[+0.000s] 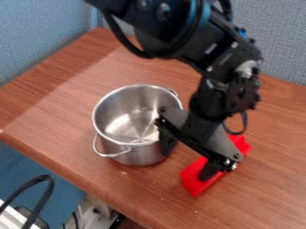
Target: Put the red object in the metal pot
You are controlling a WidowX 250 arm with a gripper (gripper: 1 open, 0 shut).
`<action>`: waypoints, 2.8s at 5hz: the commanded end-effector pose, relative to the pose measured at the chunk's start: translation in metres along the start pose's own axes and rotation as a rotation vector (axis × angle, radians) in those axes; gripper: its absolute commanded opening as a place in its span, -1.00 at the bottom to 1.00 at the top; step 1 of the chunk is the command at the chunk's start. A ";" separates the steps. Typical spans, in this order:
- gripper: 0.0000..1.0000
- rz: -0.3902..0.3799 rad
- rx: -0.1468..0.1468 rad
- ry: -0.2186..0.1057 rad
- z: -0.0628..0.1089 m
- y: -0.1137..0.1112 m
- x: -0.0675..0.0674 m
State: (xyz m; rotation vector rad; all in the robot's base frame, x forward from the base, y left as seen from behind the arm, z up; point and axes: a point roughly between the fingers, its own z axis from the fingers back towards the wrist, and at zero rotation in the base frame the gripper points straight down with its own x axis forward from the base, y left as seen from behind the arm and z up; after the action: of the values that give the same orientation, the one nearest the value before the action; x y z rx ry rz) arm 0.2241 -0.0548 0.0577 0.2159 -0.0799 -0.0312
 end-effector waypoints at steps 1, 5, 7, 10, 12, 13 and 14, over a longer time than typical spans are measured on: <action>1.00 0.059 0.003 -0.038 0.010 0.019 0.011; 1.00 0.064 -0.008 -0.029 -0.004 0.034 0.031; 1.00 0.061 -0.033 -0.037 -0.012 0.014 0.051; 1.00 0.016 -0.055 -0.050 0.008 -0.018 0.054; 1.00 0.014 -0.127 -0.064 0.032 -0.059 0.054; 1.00 -0.022 -0.167 -0.067 0.025 -0.064 0.057; 1.00 -0.044 -0.151 -0.071 0.013 -0.063 0.061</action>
State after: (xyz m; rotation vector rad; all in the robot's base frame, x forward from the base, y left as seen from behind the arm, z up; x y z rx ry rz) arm 0.2756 -0.1243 0.0520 0.0739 -0.1094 -0.0901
